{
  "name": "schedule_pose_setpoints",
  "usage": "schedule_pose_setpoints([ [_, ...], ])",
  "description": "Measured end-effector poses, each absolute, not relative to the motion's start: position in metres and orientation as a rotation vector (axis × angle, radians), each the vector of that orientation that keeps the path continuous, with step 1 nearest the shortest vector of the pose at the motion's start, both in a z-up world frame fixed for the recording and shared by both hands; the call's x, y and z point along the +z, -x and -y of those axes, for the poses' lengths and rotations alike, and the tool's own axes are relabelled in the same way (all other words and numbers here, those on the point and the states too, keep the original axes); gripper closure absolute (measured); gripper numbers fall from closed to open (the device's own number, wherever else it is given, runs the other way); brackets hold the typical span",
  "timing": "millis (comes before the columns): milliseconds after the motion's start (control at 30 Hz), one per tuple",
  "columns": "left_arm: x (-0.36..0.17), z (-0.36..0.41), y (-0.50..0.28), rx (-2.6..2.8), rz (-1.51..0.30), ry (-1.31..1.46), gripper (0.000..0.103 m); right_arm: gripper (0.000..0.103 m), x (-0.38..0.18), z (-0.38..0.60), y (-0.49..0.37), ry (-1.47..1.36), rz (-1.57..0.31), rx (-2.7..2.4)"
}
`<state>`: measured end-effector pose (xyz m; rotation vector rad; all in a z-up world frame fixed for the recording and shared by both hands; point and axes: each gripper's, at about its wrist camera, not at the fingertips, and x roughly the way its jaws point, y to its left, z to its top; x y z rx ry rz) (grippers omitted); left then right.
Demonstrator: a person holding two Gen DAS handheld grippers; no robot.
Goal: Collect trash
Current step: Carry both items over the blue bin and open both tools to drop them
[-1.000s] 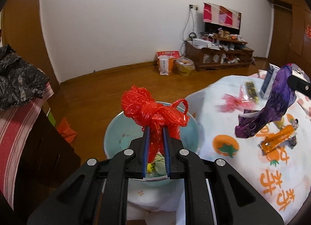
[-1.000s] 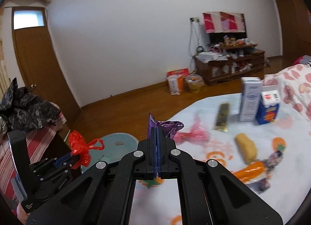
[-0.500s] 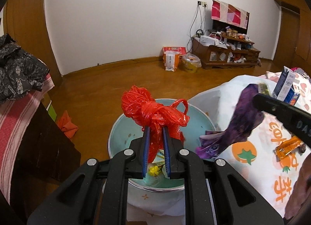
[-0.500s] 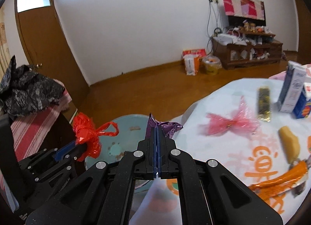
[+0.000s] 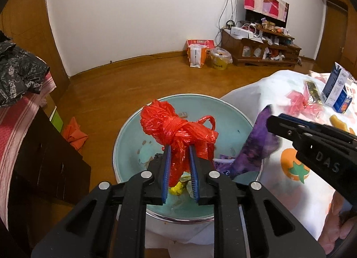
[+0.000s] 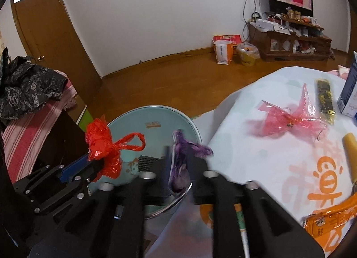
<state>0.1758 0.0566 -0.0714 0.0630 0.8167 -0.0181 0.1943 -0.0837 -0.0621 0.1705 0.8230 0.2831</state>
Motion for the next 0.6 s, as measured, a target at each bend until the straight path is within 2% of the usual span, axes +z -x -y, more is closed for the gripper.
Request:
schedule_pose_setpoints([
  [33,-0.072,-0.056,-0.176,-0.017,-0.817,-0.064,0.083,0.058,-0.061,0.085,-0.193,-0.171,-0.817,0.277],
  [67,-0.073,-0.056,-0.176,-0.013,-0.817,-0.067,0.075,0.056,-0.059,0.088,-0.191,-0.170,-0.805,0.263],
  [100,-0.073,-0.057,-0.176,-0.008,-0.818,-0.069,0.060,0.054,-0.057,0.090,-0.190,-0.172,-0.800,0.258],
  [167,-0.073,-0.056,-0.174,0.004,-0.812,-0.075,0.048,0.049,-0.054,0.096,-0.188,-0.184,-0.793,0.248],
  [233,-0.072,-0.054,-0.172,0.011,-0.808,-0.080,0.047,0.042,-0.051,0.104,-0.184,-0.201,-0.779,0.223],
  [267,-0.072,-0.054,-0.171,0.012,-0.808,-0.078,0.043,0.040,-0.050,0.108,-0.183,-0.205,-0.776,0.216],
  [467,-0.064,-0.059,-0.160,0.086,-0.782,-0.054,0.012,0.012,-0.042,0.135,-0.164,-0.214,-0.737,0.129],
  [533,-0.060,-0.057,-0.156,0.094,-0.771,-0.054,0.011,0.006,-0.037,0.146,-0.154,-0.202,-0.693,0.068],
  [600,-0.058,-0.051,-0.152,0.077,-0.770,-0.056,0.011,0.005,-0.032,0.156,-0.146,-0.172,-0.671,0.006],
])
